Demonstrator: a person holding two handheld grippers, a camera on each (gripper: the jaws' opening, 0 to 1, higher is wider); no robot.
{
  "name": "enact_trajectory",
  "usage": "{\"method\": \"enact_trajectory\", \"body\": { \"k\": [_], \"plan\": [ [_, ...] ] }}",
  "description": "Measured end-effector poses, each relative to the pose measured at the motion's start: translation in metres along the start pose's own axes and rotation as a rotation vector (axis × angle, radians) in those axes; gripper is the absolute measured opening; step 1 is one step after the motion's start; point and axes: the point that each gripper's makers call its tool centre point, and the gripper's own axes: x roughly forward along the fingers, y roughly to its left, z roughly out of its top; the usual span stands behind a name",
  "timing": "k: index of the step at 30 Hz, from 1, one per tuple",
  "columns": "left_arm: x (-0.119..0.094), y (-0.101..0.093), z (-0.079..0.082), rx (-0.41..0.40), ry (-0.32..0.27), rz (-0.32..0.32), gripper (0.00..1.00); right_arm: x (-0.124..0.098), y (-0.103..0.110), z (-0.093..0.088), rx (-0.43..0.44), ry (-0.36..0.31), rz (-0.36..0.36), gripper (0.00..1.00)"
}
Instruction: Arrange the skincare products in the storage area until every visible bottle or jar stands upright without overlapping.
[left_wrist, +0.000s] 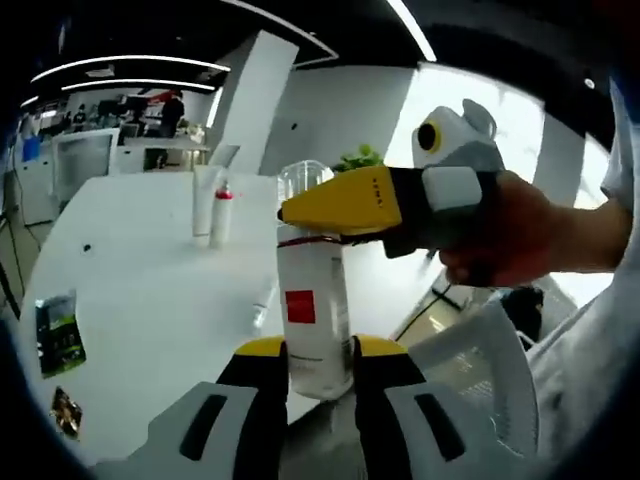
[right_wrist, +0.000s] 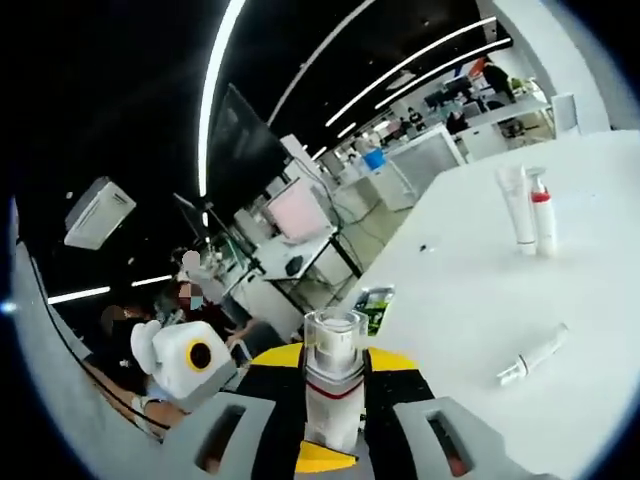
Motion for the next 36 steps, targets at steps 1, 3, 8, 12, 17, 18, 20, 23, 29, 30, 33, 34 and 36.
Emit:
{"method": "enact_trajectory", "body": {
  "k": [1,3,8,12,17,18,20,23,29,30,33,34,36],
  "plan": [
    [-0.001,-0.008,0.004,-0.060,-0.014,-0.067,0.20,-0.003,0.000,0.002,-0.004,0.005,0.009,0.14],
    [-0.002,-0.014,0.011,-0.128,-0.066,-0.136,0.18,-0.009,0.009,0.006,-0.056,0.012,0.076,0.14],
    [0.000,-0.030,0.022,-0.121,-0.123,-0.239,0.20,-0.016,0.023,0.005,-0.060,0.046,0.211,0.14],
    [-0.003,-0.041,0.026,-0.158,-0.140,-0.313,0.22,-0.021,0.034,0.007,-0.047,0.031,0.319,0.14],
    [-0.005,-0.040,0.031,-0.214,-0.171,-0.353,0.22,-0.023,0.035,0.012,-0.001,0.017,0.408,0.14],
    [-0.006,-0.041,0.033,-0.226,-0.180,-0.359,0.22,-0.022,0.034,0.013,0.009,0.014,0.414,0.14],
    [-0.006,-0.041,0.035,-0.241,-0.190,-0.368,0.22,-0.022,0.035,0.015,0.034,0.014,0.447,0.14],
    [-0.009,-0.046,0.038,-0.328,-0.200,-0.422,0.22,-0.022,0.038,0.018,0.045,0.018,0.483,0.15],
    [-0.009,-0.047,0.034,-0.359,-0.167,-0.437,0.22,-0.014,0.040,0.012,0.086,0.052,0.471,0.16],
    [-0.009,-0.046,0.034,-0.357,-0.165,-0.430,0.22,-0.012,0.039,0.011,0.082,0.056,0.457,0.16],
    [-0.006,-0.026,0.031,-0.333,-0.169,-0.302,0.22,-0.003,0.028,0.011,0.049,0.069,0.365,0.15],
    [-0.005,-0.020,0.028,-0.335,-0.158,-0.269,0.22,0.000,0.024,0.011,0.034,0.074,0.332,0.15],
    [-0.003,-0.005,0.023,-0.328,-0.138,-0.183,0.22,0.007,0.014,0.008,0.019,0.104,0.244,0.14]
  ]
}}
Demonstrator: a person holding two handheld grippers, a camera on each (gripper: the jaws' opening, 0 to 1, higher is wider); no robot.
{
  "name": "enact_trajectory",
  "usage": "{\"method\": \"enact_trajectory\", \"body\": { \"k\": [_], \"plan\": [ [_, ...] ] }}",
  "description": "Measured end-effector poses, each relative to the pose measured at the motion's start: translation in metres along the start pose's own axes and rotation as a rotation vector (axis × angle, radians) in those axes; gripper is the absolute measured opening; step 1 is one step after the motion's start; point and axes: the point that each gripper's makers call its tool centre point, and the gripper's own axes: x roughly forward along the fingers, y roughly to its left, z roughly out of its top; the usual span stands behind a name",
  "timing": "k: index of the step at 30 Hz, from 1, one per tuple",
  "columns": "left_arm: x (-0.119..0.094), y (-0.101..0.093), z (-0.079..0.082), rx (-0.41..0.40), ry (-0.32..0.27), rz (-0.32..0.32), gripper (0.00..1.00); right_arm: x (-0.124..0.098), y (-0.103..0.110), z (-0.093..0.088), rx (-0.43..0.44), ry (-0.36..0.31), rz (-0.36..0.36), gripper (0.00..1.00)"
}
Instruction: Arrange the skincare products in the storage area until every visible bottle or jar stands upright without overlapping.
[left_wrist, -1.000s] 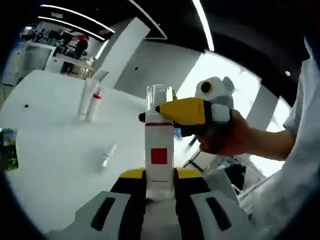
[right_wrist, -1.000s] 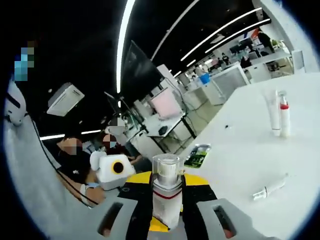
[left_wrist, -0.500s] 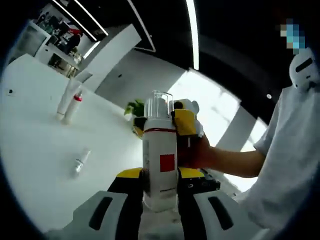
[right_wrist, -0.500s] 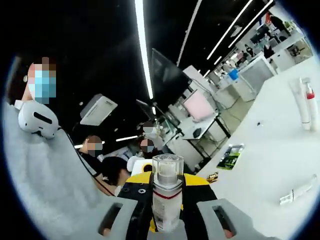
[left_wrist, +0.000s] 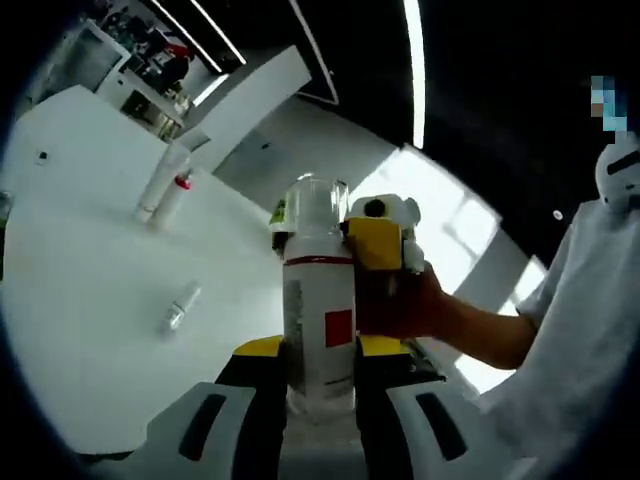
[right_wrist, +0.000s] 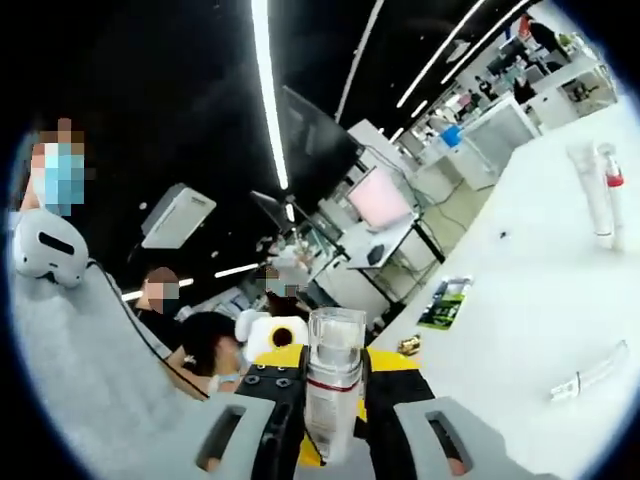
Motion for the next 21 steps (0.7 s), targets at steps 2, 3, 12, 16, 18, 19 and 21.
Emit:
{"method": "enact_trajectory", "body": {
  "k": [2,3,12,16,18,19,21],
  "plan": [
    [-0.001,0.009,-0.001,0.046,0.010,0.076,0.22,0.004,-0.005,-0.003,-0.005,0.021,-0.059,0.13],
    [-0.002,0.012,-0.001,0.071,0.016,0.105,0.22,0.007,-0.005,-0.005,-0.024,0.026,-0.081,0.13],
    [-0.004,0.031,-0.005,0.231,0.074,0.268,0.21,0.012,-0.022,-0.016,0.052,-0.017,-0.223,0.16],
    [-0.003,0.034,-0.009,0.342,0.121,0.330,0.21,0.012,-0.030,-0.030,0.013,0.040,-0.308,0.24],
    [-0.003,0.035,-0.014,0.366,0.147,0.345,0.21,0.017,-0.026,-0.031,0.022,0.032,-0.305,0.18],
    [-0.003,0.035,-0.014,0.368,0.150,0.348,0.21,0.018,-0.026,-0.032,0.037,0.027,-0.307,0.19],
    [-0.006,0.038,-0.013,0.378,0.155,0.369,0.21,0.019,-0.027,-0.032,0.022,0.030,-0.320,0.18]
  ]
}}
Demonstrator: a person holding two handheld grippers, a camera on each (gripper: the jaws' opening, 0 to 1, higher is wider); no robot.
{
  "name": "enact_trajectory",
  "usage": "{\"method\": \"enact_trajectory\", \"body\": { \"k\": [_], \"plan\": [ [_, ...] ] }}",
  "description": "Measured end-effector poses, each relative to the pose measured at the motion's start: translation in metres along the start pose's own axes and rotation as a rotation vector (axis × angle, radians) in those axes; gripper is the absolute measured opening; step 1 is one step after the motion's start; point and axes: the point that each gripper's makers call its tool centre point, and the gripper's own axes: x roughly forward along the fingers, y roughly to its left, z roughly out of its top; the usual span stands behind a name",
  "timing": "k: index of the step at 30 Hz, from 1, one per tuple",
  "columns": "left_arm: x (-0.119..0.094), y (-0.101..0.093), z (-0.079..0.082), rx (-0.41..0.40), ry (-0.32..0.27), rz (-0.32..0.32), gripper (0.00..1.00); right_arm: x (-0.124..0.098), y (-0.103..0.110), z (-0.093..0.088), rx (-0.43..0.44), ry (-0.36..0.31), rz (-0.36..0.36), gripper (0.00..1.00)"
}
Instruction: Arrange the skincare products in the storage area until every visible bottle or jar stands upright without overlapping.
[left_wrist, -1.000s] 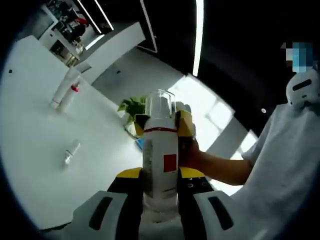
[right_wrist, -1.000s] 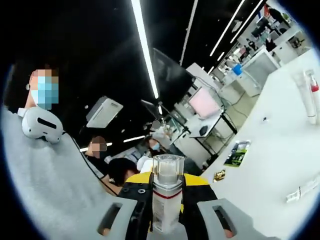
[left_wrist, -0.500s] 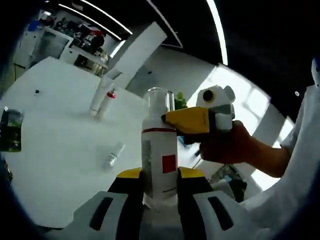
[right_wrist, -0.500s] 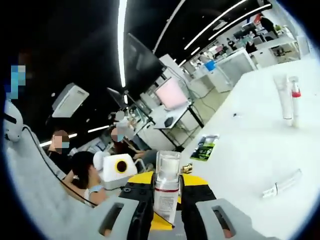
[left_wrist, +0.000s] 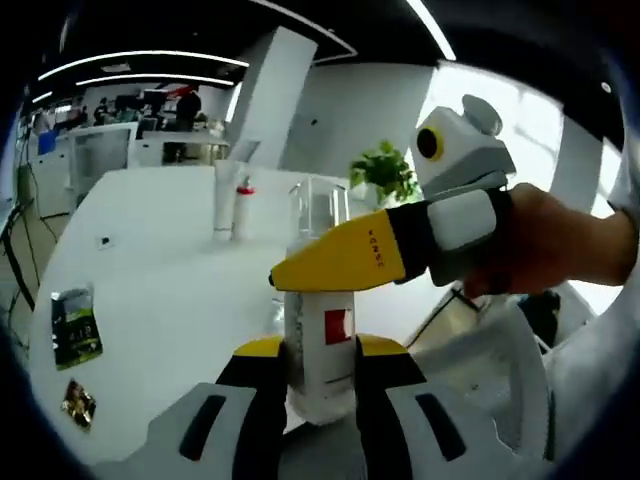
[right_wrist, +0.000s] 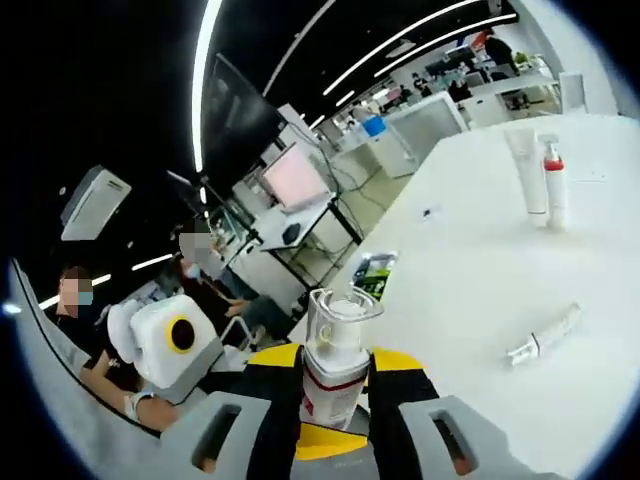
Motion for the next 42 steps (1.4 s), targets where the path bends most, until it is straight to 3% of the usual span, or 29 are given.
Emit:
{"method": "enact_trajectory", "body": {
  "k": [3,5,7,10,12,13,15,17,23,29,33,42],
  "plan": [
    [0.000,0.001,0.002,0.010,-0.015,0.013,0.22,-0.001,0.006,0.004,-0.063,-0.018,0.022,0.17],
    [0.002,0.000,0.001,-0.010,-0.016,-0.009,0.22,-0.003,0.006,0.001,-0.122,0.033,0.039,0.16],
    [0.004,-0.004,0.006,-0.014,-0.043,-0.045,0.23,-0.007,0.006,0.006,-0.133,0.031,0.055,0.16],
    [0.004,-0.017,0.014,-0.059,-0.087,-0.140,0.23,-0.015,0.016,0.006,-0.166,0.078,0.166,0.16],
    [0.002,-0.030,0.012,-0.071,-0.075,-0.214,0.23,-0.023,0.027,0.001,-0.190,0.131,0.277,0.16],
    [0.002,-0.032,0.013,-0.078,-0.077,-0.225,0.23,-0.025,0.027,0.001,-0.198,0.135,0.281,0.16],
    [-0.001,-0.043,0.021,-0.032,-0.122,-0.273,0.24,-0.032,0.032,0.002,-0.190,0.137,0.344,0.16],
    [-0.004,-0.047,0.025,-0.037,-0.144,-0.291,0.23,-0.039,0.036,0.006,-0.194,0.112,0.372,0.16],
    [-0.011,-0.057,0.031,-0.106,-0.172,-0.385,0.21,-0.048,0.048,0.009,-0.194,0.059,0.447,0.16],
    [-0.012,-0.055,0.031,-0.085,-0.162,-0.346,0.21,-0.044,0.048,0.010,-0.185,0.057,0.434,0.17],
    [-0.012,-0.042,0.031,-0.099,-0.167,-0.282,0.20,-0.036,0.041,0.012,-0.148,0.048,0.377,0.18],
    [-0.011,-0.017,0.029,-0.142,-0.165,-0.171,0.20,-0.018,0.035,0.007,-0.199,0.049,0.267,0.19]
  ]
}}
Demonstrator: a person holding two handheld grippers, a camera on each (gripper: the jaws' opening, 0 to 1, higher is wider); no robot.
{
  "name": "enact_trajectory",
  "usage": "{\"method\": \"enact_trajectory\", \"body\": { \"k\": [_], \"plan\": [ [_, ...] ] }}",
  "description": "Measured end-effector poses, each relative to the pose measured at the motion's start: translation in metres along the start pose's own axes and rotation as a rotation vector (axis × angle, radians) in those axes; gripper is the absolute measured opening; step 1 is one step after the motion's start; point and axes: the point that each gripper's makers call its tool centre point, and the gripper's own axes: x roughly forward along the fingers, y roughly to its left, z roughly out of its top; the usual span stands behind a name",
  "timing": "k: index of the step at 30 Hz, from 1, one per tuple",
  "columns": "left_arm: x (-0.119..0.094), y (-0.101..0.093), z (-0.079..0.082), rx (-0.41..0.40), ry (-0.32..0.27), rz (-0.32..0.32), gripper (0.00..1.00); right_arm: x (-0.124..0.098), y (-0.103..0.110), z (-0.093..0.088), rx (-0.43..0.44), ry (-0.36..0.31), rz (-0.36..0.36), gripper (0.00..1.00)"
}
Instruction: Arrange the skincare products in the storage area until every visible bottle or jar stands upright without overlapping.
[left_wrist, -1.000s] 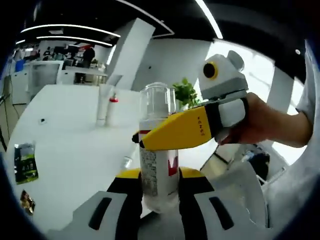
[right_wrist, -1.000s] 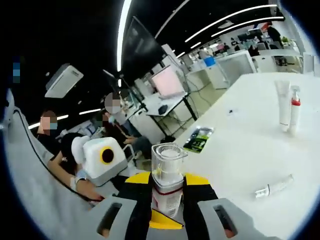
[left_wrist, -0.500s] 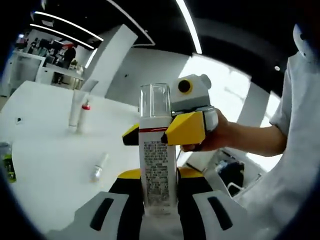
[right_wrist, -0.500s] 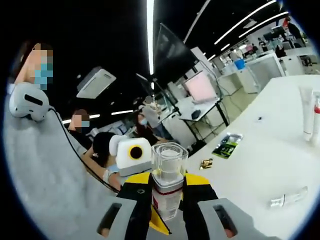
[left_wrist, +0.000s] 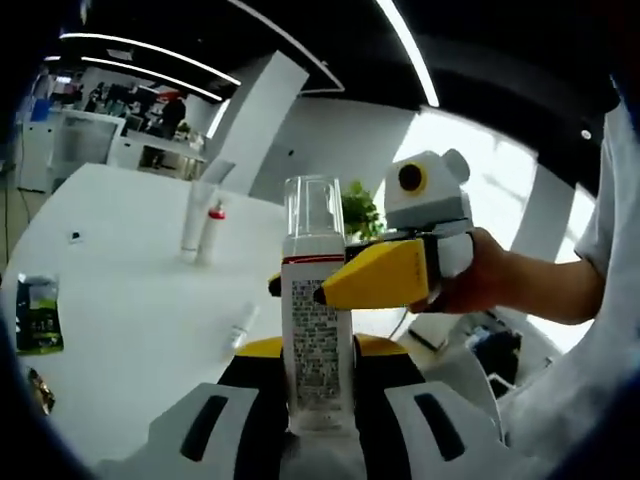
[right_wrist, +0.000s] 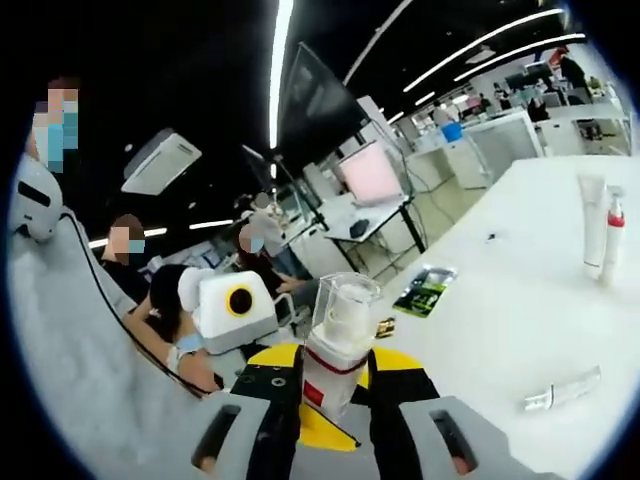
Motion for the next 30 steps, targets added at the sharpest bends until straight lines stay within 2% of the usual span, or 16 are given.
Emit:
{"method": "enact_trajectory", "body": {
  "k": [2,5,14,21,27,30],
  "plan": [
    [-0.001,0.006,0.002,-0.011,-0.011,0.024,0.20,0.003,-0.002,-0.004,-0.006,0.016,-0.017,0.18],
    [-0.002,0.012,0.000,-0.023,-0.005,0.052,0.20,0.006,-0.004,-0.006,0.002,0.006,-0.051,0.17],
    [-0.002,0.022,-0.004,0.035,0.023,0.119,0.20,0.010,-0.011,-0.009,0.033,-0.014,-0.125,0.16],
    [-0.001,0.022,-0.008,0.069,0.047,0.127,0.20,0.009,-0.013,-0.013,0.053,-0.016,-0.147,0.16],
    [0.001,0.019,-0.007,0.110,0.042,0.120,0.20,0.006,-0.008,-0.012,-0.006,-0.012,-0.143,0.13],
    [0.002,0.021,-0.006,0.132,0.034,0.129,0.20,0.006,-0.009,-0.012,-0.006,-0.010,-0.142,0.12]
  ]
}}
